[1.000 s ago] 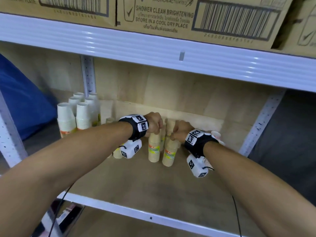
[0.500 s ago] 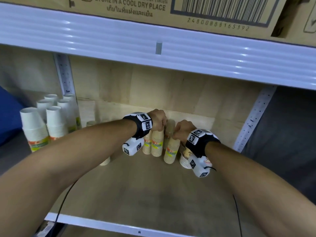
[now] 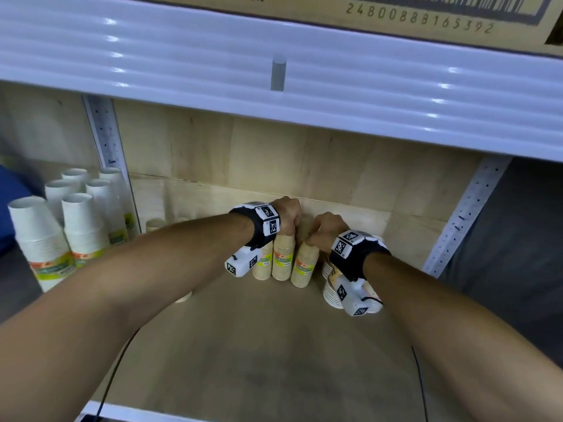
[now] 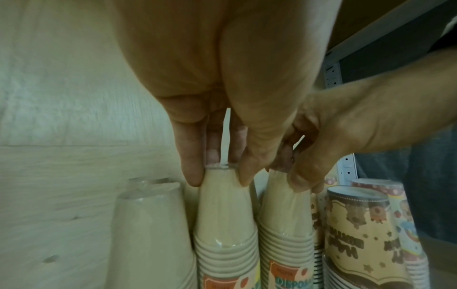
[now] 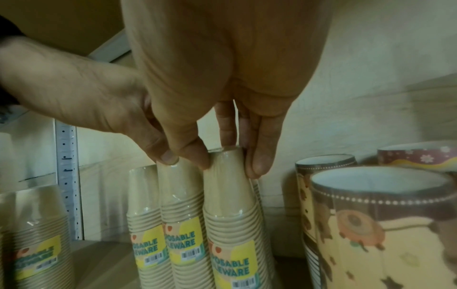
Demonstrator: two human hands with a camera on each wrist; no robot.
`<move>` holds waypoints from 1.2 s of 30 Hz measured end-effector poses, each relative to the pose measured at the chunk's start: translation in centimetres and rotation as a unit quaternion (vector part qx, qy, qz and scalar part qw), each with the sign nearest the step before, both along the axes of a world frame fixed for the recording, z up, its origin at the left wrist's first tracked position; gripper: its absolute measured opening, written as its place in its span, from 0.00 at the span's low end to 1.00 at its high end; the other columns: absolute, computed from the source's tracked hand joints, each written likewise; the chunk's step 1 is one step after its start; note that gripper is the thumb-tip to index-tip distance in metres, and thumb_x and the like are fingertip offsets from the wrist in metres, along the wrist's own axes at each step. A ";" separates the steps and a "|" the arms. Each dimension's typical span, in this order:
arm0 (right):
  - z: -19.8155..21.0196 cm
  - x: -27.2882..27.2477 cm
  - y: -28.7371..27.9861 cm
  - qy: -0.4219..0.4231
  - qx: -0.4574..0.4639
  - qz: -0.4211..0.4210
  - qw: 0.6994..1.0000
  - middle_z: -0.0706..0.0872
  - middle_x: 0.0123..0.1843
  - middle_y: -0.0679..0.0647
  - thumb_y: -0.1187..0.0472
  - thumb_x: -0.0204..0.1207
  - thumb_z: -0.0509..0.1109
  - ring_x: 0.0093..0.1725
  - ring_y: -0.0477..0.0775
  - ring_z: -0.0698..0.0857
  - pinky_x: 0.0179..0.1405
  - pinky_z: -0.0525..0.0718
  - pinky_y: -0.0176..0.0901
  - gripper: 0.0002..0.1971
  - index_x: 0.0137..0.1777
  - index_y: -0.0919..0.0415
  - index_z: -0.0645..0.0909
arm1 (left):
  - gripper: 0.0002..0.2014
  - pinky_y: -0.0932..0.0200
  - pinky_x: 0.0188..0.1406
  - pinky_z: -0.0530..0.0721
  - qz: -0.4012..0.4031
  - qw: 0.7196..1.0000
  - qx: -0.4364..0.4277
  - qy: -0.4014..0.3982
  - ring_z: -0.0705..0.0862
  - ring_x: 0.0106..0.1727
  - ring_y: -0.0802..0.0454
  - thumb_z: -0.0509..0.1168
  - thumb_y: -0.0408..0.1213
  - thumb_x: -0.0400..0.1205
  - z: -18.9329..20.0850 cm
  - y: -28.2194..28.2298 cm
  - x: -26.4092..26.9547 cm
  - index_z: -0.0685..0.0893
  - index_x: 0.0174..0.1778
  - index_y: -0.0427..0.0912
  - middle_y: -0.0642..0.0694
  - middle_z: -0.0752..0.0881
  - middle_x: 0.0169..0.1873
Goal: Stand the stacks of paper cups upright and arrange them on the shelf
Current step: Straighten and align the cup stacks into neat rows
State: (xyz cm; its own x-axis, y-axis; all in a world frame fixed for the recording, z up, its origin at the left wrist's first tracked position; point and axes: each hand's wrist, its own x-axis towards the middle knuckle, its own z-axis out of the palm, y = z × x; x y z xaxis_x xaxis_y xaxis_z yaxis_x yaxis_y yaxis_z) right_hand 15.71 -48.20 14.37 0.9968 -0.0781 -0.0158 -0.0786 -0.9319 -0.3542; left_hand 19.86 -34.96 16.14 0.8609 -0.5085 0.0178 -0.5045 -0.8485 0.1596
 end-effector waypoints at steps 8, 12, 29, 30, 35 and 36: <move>0.2 0.3 0.1 -0.022 0.021 0.031 0.999 0.76 0.37 0.42 0.60 0.70 0.74 0.41 0.48 0.79 0.32 0.73 0.34 0.12 0.31 0.44 0.76 | 0.12 0.60 0.40 0.76 -0.005 1.000 0.007 0.013 0.85 0.56 0.41 0.71 0.29 0.77 -0.3 -0.5 0.7 0.85 0.57 0.35 0.38 0.85 0.55; 0.3 0.1 0.1 -0.026 0.029 0.031 0.999 0.76 0.35 0.40 0.61 0.70 0.73 0.40 0.48 0.79 0.29 0.70 0.32 0.13 0.29 0.44 0.75 | 0.06 0.58 0.37 0.76 -0.010 1.000 0.020 0.016 0.86 0.52 0.39 0.70 0.30 0.76 -0.6 -0.5 1.1 0.79 0.39 0.42 0.36 0.86 0.49; 0.5 -0.2 0.8 -0.060 0.000 -0.020 0.998 0.82 0.59 0.55 0.54 0.77 0.67 0.56 0.59 0.83 0.50 0.81 0.44 0.15 0.60 0.59 0.79 | 0.17 0.59 0.48 0.82 0.006 1.000 -0.024 0.005 0.83 0.51 0.47 0.74 0.37 0.78 0.9 1.6 0.6 0.87 0.61 0.35 0.43 0.86 0.57; 0.6 -0.1 1.0 -0.066 -0.005 -0.031 0.997 0.81 0.61 0.57 0.52 0.77 0.66 0.56 0.60 0.83 0.51 0.82 0.45 0.16 0.60 0.59 0.79 | 0.18 0.59 0.48 0.81 0.009 1.000 -0.026 0.005 0.82 0.51 0.48 0.74 0.37 0.78 1.1 2.0 0.5 0.86 0.62 0.36 0.44 0.84 0.57; 2.0 -0.3 2.9 -0.062 -0.025 -0.032 0.997 0.78 0.66 0.60 0.49 0.76 0.67 0.62 0.63 0.81 0.59 0.82 0.49 0.22 0.66 0.60 0.76 | 0.19 0.54 0.55 0.85 0.047 0.998 -0.035 -0.002 0.83 0.57 0.44 0.76 0.38 0.75 2.4 4.7 0.0 0.85 0.62 0.41 0.43 0.80 0.63; 2.2 -0.4 3.4 -0.061 -0.023 -0.023 0.998 0.79 0.66 0.60 0.49 0.75 0.69 0.62 0.63 0.81 0.58 0.82 0.48 0.23 0.66 0.61 0.76 | 0.19 0.52 0.57 0.85 0.058 0.998 -0.036 -0.003 0.83 0.58 0.44 0.76 0.39 0.75 2.7 5.4 -0.2 0.85 0.62 0.42 0.43 0.80 0.64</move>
State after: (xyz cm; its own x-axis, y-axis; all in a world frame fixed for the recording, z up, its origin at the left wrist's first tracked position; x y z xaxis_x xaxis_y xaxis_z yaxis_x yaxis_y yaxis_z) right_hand 15.30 -44.77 16.61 0.9864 -0.1214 0.1109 -0.0801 -0.9439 -0.3204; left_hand 19.65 -29.56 18.81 0.9136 -0.4028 0.0557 -0.4047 -0.8876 0.2200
